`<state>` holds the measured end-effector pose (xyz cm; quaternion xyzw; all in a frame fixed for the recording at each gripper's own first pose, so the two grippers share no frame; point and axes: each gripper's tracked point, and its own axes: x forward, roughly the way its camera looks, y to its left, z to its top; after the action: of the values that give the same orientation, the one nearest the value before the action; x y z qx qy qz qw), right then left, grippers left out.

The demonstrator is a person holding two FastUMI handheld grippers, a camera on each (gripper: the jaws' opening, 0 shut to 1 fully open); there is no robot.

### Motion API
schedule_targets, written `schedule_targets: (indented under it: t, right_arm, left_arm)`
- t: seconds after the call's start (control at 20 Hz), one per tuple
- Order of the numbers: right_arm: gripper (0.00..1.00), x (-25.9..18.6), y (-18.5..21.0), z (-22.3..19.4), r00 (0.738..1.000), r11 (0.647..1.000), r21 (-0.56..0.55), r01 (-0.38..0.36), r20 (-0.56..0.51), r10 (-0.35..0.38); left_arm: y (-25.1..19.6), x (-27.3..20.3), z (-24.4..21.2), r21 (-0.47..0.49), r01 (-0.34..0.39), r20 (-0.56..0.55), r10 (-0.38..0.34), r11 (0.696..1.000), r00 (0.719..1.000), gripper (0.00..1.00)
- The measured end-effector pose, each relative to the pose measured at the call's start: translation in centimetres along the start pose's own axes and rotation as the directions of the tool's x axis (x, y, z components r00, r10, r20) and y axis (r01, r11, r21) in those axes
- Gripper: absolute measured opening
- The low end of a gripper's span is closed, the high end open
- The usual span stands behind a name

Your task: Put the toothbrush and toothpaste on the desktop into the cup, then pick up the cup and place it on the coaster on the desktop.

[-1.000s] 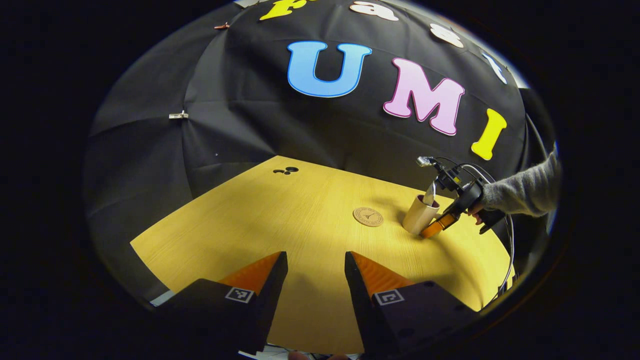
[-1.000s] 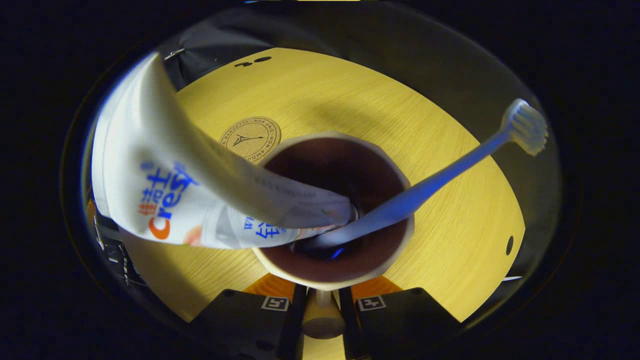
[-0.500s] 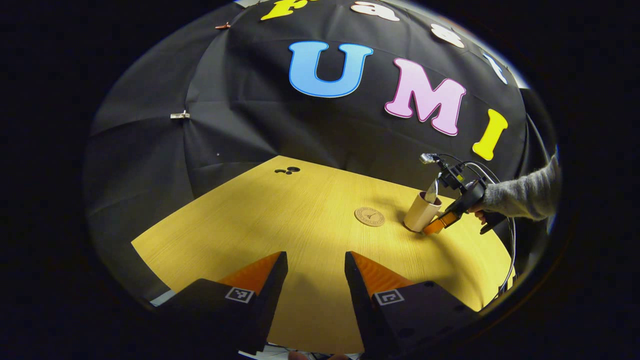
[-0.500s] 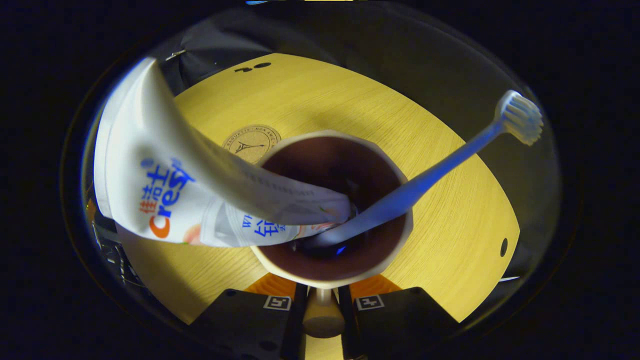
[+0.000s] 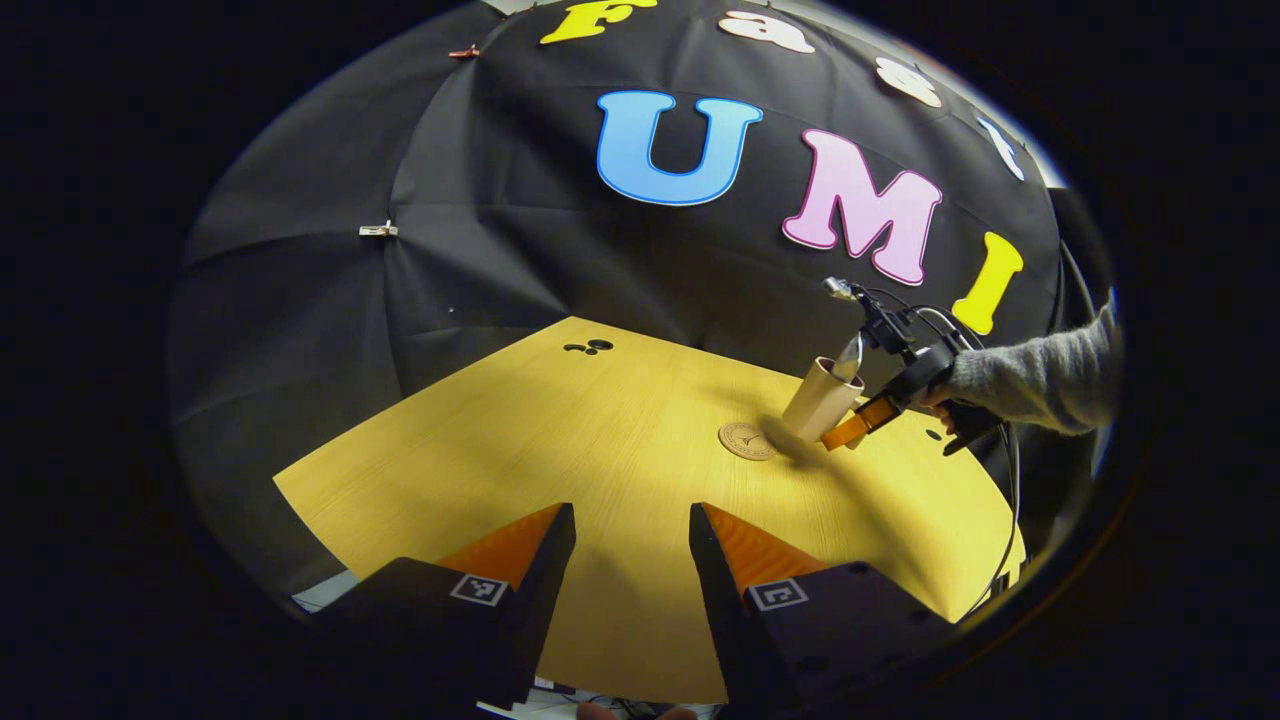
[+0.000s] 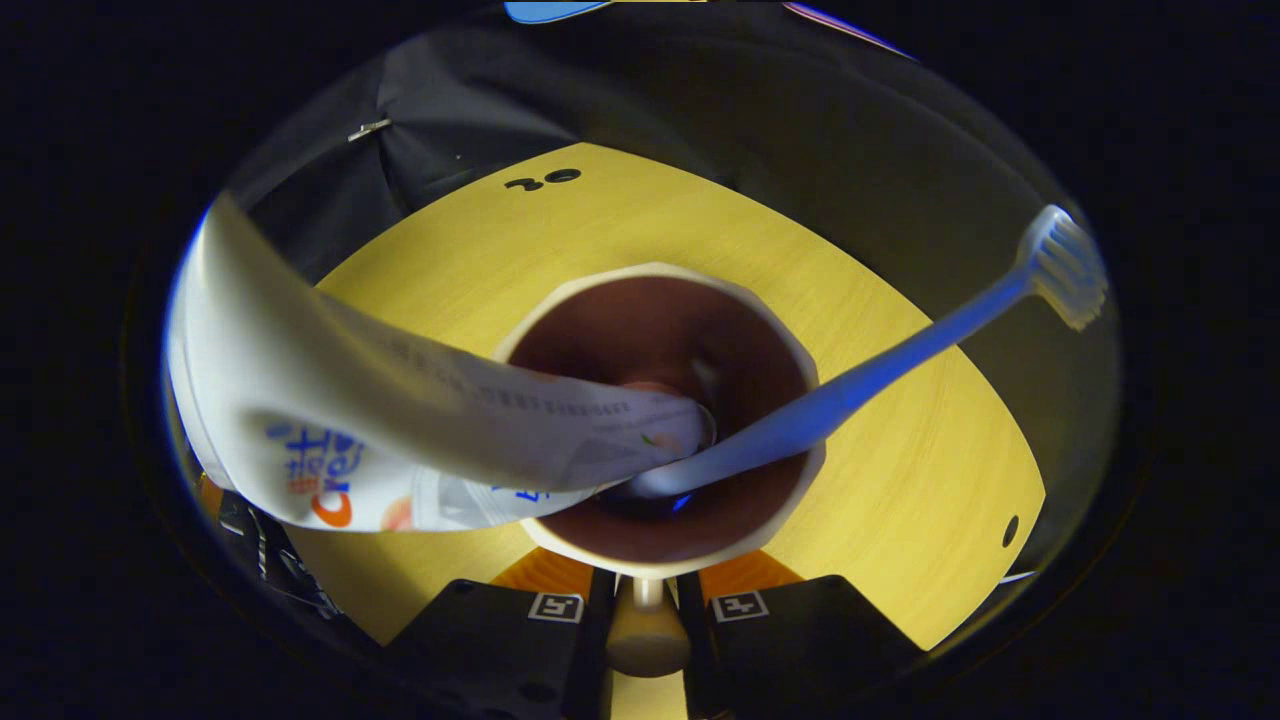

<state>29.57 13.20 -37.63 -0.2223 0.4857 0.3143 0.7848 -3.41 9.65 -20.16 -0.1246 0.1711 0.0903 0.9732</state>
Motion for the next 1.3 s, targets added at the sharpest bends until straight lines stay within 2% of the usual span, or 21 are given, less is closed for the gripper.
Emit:
schedule_targets:
  t: [0.3,0.95,1.0,1.05,1.1,1.15,1.2,1.25,1.3]
  right_arm:
    - [0.31,3.0,2.8,1.2,0.998,0.999,-0.03,-0.025,-0.055,0.024]
    - [0.31,5.6,3.5,1.4,0.993,0.998,-0.045,-0.032,-0.119,0.026]
    - [0.32,5.4,3.5,1.3,0.992,0.998,-0.04,-0.038,-0.119,0.033]
    - [0.38,5.4,3.5,1.2,0.992,0.999,-0.035,-0.041,-0.124,0.037]
    - [0.33,5.4,3.7,1.2,0.99,0.998,-0.021,-0.053,-0.13,0.05]
    - [0.33,5.3,4.0,1.1,0.989,0.998,-0.009,-0.061,-0.133,0.059]
    - [0.41,5.1,4.0,1.1,0.99,0.999,-0.011,-0.053,-0.128,0.051]
    - [0.37,5.0,3.9,1.1,0.992,0.999,-0.018,-0.05,-0.119,0.047]
    - [0.41,4.9,3.7,0.9,0.993,0.999,-0.021,-0.044,-0.114,0.041]
  left_arm:
    - [2.0,-1.2,-0.4,-0.013,-0.037,-0.003,0.037,0.999,0.999,0.72]
    - [3.2,-0.8,-0.4,-0.049,-0.07,-0.004,0.07,0.996,0.998,0.72]
    - [3.2,-0.7,-0.4,-0.047,-0.071,-0.006,0.07,0.996,0.997,0.72]
    - [3.1,-0.5,-0.4,-0.046,-0.07,-0.007,0.07,0.996,0.998,0.72]
    - [3.1,-0.3,-0.4,-0.048,-0.069,-0.009,0.069,0.996,0.998,0.72]
    - [3.0,-0.3,-0.4,-0.05,-0.068,-0.012,0.067,0.996,0.998,0.72]
    - [2.9,-0.2,-0.2,-0.051,-0.067,-0.011,0.066,0.996,0.998,0.72]
    - [2.8,-0.2,-0.1,-0.05,-0.066,-0.01,0.066,0.997,0.998,0.72]
    - [2.7,-0.3,0.1,-0.047,-0.065,-0.008,0.065,0.997,0.998,0.72]
